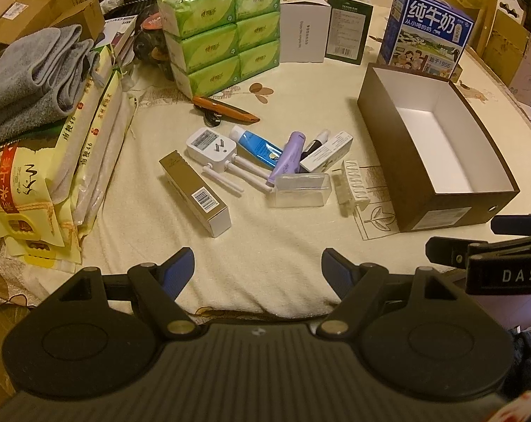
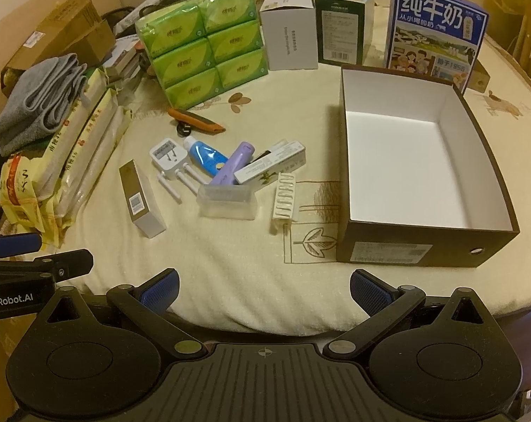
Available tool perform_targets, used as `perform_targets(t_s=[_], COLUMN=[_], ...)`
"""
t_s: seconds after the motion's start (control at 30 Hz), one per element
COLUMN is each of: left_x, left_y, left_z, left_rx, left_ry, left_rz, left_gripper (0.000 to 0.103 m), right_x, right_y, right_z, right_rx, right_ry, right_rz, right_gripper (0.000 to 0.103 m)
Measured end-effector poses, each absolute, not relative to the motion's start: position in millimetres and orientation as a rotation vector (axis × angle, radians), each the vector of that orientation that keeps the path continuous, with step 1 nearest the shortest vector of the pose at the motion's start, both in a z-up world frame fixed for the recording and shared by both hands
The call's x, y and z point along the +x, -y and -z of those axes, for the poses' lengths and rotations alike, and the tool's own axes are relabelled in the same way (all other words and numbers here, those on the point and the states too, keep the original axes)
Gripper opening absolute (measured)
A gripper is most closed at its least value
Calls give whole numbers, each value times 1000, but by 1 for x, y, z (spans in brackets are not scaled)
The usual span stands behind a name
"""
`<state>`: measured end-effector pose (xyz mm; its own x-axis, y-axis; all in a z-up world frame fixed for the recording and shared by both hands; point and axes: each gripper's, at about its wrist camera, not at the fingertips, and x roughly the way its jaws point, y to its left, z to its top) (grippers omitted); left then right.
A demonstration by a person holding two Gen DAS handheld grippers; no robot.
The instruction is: Organize rigid objects
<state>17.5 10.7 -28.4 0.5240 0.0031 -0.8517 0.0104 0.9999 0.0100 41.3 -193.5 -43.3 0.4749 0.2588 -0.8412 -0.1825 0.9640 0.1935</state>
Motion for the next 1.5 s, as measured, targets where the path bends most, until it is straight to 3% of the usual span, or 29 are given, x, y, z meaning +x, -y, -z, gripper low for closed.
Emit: perform_targets(t_s=[1.13,1.5], left_x=[91,123], left_y=[-58,-73], left_z=[81,113], left_rx=[-97,-87], left_ry=[-1101,-1117], left_rz=[-50,-81], left_gripper=[77,74], right_x=[117,155], right_y=[157,152], right_z=[90,123], right_rx=[70,72], right_ry=[-1066,-1074], right_rz=[-310,-272], right_gripper=[101,85])
